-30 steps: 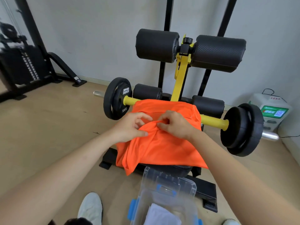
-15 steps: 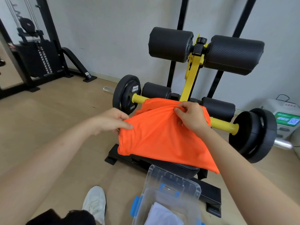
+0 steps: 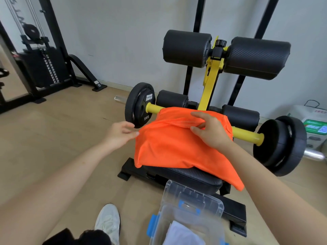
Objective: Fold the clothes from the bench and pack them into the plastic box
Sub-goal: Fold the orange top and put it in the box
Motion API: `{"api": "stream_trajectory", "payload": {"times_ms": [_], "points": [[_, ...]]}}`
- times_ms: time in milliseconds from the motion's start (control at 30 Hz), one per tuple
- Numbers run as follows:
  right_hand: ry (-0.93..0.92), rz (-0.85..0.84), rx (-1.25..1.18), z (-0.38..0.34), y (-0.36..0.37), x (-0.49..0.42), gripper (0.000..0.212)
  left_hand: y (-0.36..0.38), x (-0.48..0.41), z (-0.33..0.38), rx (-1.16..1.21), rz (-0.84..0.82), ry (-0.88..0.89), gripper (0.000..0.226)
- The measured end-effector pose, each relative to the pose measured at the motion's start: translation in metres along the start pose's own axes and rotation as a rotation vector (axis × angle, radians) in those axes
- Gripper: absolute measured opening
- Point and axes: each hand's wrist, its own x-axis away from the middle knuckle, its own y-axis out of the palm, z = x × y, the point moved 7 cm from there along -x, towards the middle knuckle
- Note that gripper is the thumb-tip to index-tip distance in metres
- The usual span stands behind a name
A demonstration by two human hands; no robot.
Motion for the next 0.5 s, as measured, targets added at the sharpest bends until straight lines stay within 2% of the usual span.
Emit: {"api": "stream_trajectory", "payload": {"times_ms": [67, 167, 267, 367, 500], "points": [[-0.074, 0.024, 0.023, -0.006, -0.006, 0.009, 0.040, -0.002, 0.004, -0.006, -0.032, -0.016, -0.029, 0.021], [-0.195, -0.028, 0.002, -0.021, 0.002, 0.029, 0.030, -0.011, 0.014, -0.002, -0.111, -0.035, 0.042, 0.018], [-0.324, -0.179, 0.099, -0.039, 0.030, 0.053, 0.042, -0.007, 0.040, 0.003, -0.129, -0.158, 0.213, 0.017], [-0.365, -0.265, 0.267, -0.041, 0.053, 0.072, 0.060, 0.009, 0.071, -0.001, -0.293, -0.222, 0.414, 0.041], [-0.351, -0.249, 0.357, -0.031, 0.062, 0.086, 0.053, 0.019, 0.082, -0.013, -0.508, -0.131, 0.484, 0.055]]}}
